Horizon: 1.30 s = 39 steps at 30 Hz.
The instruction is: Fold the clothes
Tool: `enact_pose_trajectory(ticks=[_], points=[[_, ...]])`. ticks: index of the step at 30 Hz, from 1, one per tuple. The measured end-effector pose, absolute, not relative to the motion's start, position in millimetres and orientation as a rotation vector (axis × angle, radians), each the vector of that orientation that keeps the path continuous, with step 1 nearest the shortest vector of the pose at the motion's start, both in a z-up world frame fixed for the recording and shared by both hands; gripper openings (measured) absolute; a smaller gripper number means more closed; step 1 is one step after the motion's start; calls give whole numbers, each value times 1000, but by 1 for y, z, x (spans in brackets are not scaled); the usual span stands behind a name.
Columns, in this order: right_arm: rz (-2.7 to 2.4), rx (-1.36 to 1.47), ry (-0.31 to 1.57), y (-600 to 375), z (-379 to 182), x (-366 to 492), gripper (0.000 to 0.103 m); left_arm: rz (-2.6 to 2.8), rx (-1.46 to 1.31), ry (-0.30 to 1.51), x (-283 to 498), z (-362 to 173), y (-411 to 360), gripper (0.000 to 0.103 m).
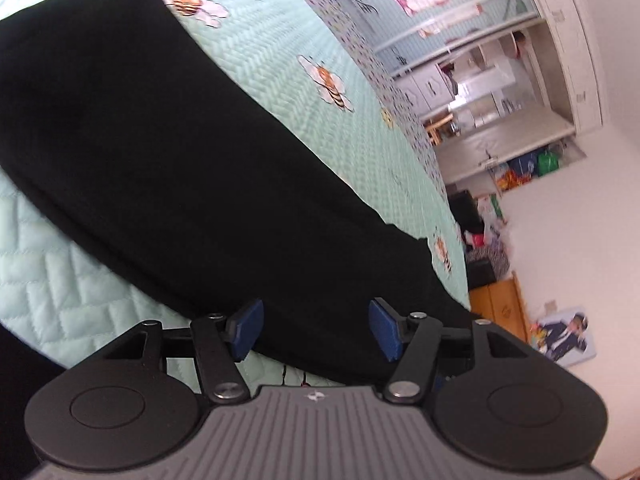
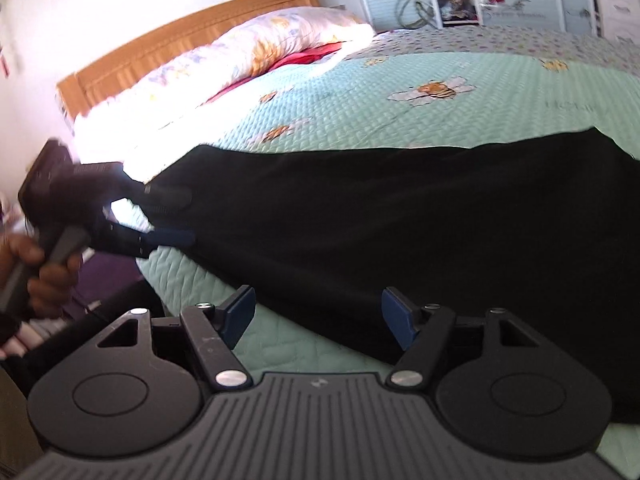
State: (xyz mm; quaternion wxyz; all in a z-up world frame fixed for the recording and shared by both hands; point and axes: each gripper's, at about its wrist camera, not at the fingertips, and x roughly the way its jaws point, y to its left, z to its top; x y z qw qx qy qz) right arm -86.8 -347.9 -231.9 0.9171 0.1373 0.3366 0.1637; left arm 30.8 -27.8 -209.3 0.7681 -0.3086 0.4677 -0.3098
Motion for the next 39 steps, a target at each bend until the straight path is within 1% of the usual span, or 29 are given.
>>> enact_pose_trajectory(ticks=[3, 7, 11, 16, 20, 22, 23, 24, 25, 26, 28, 34, 36, 39], points=[[318, 456, 678, -366, -229, -86, 71, -703, -581, 993, 42, -204, -46, 62], [282, 459, 683, -377, -233, -73, 71, -695, -461, 948, 59, -199, -67, 62], [332, 411, 706, -370, -242, -65, 71, -669, -476, 998, 71, -214, -70, 64], [342, 532, 658, -382, -247, -39, 71, -725, -480, 1009, 88, -219, -94, 64], [359, 659, 616, -397, -248, -9, 71, -740, -476, 952, 110, -220, -116, 64], [371, 710, 615, -401, -255, 10, 71, -674, -473, 930, 127, -230, -113, 65], [368, 732, 626, -402, -261, 18, 71, -619, -466, 948, 135, -239, -108, 65], [340, 741, 669, -402, -272, 25, 71, -563, -460, 964, 144, -247, -103, 59], [311, 750, 712, -402, -284, 32, 70, -568, -514, 958, 147, -253, -95, 56], [289, 764, 736, -403, -293, 37, 66, -573, -569, 952, 149, -258, -86, 56], [282, 776, 712, -403, -291, 33, 67, -557, -594, 941, 144, -256, -76, 56], [297, 679, 694, -383, -267, 12, 70, -469, -699, 836, 106, -233, -34, 62], [309, 640, 689, -376, -260, 1, 71, -425, -720, 788, 88, -223, -14, 71], [315, 617, 694, -372, -258, -15, 71, -370, -697, 771, 66, -215, 11, 72]])
